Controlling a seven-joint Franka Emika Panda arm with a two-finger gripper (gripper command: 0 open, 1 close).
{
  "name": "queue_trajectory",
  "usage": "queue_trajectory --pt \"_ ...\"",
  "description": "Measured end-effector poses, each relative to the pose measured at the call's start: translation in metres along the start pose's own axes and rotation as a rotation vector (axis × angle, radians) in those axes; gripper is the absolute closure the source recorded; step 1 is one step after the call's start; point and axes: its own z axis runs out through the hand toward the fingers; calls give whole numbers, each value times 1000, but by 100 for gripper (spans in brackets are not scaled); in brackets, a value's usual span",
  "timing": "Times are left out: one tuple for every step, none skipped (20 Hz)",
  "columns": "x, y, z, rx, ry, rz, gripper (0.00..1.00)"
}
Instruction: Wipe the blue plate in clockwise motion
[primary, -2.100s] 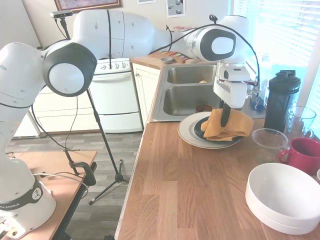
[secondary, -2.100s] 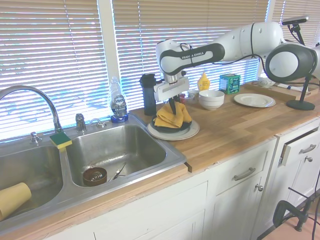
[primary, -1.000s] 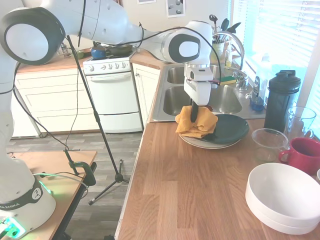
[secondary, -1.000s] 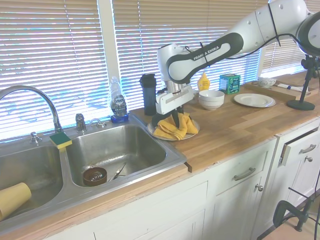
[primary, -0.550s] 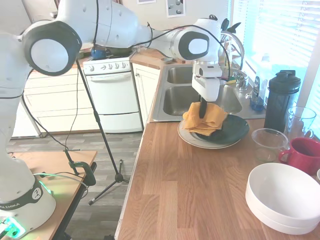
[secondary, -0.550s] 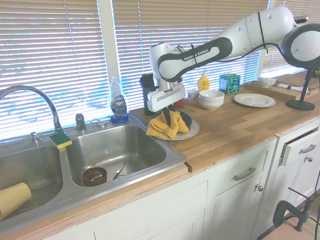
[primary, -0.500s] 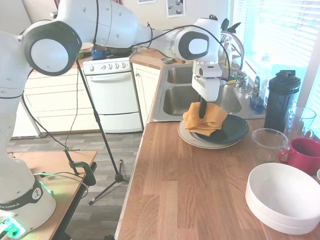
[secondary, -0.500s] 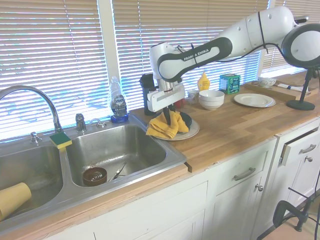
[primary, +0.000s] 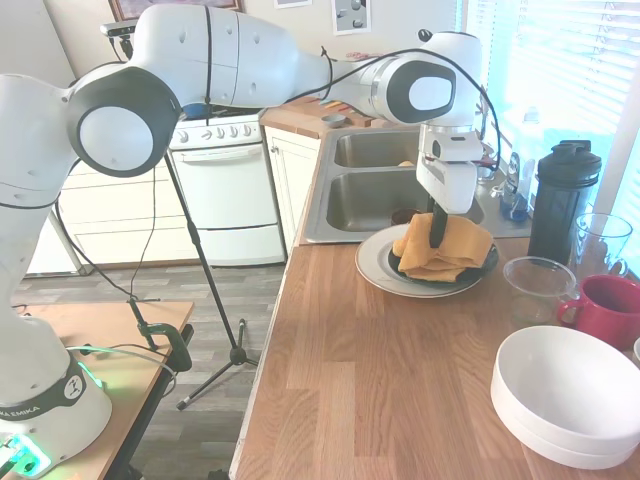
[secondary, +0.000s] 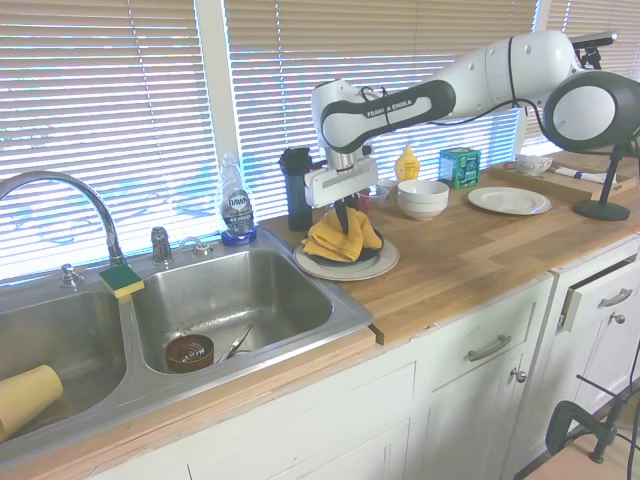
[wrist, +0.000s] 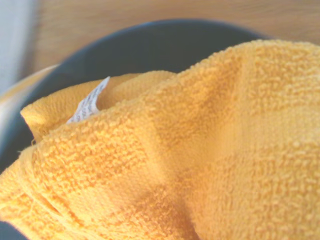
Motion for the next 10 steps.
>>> queue_trajectory --pt "6 5 0 0 -1 5 100" --pt "10 9 0 -1 -2 9 100" --pt "13 14 -1 -3 -4 13 100" --pt "13 19 -1 -4 -5 16 100" --pt "12 24 -1 -4 -6 16 100" --pt "9 29 0 -5 -7 14 100" --pt "4 33 0 -5 -9 10 100" --pt "-2 37 1 -7 -14 5 100" --pt "-9 41 2 -6 -16 -2 100" --pt "-17 44 4 -9 -18 -11 100"
